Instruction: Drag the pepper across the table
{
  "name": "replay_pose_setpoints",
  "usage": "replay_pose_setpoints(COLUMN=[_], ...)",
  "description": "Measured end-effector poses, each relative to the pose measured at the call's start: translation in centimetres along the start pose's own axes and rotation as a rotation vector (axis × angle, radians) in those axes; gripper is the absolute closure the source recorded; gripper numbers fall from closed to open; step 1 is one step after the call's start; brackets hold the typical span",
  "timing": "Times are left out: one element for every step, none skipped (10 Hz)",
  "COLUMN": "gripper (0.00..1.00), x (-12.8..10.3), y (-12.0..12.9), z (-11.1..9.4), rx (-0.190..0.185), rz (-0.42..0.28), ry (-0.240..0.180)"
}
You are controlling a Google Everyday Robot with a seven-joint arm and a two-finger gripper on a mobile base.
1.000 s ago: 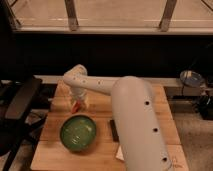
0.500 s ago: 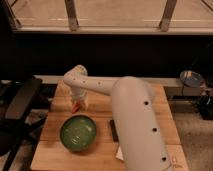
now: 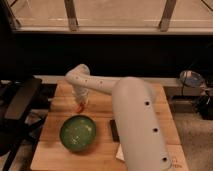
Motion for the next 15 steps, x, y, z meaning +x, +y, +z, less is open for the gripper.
replay_pose_setpoints(gripper=[0.74,0.80,0.90,0.97,0.98,0.98,0.98,0.98,0.98,0.98,0.98,0.98,0.98,0.98,0.98], x=[0.1,0.5,1.2,2.1,2.8,3.4,3.9,4.2,4.6,4.9,5.4,5.7,6.0,6.2,6.6], y=[-0.4,-0.2,0.5,1.5,2.6,3.1,3.0,2.9,3.6,4.5,5.6,6.3,6.6,6.9,7.7], z=[-0.1,-0.2,-0.4,-0.6,-0.8,-1.0,-1.0,-1.1,-1.2,-1.3,-1.5,-1.6,-1.8,-1.9,-2.1], rx=[0.009,0.013,0.019,0.024,0.028,0.037,0.043,0.049,0.056,0.059,0.065,0.071,0.082,0.087,0.094], rz=[0.005,0.017,0.030,0.043,0.055,0.073,0.083,0.091,0.106,0.117,0.131,0.143,0.159,0.166,0.180], ry=[-0.007,-0.013,-0.022,-0.030,-0.036,-0.048,-0.055,-0.063,-0.073,-0.078,-0.085,-0.093,-0.104,-0.108,-0.115])
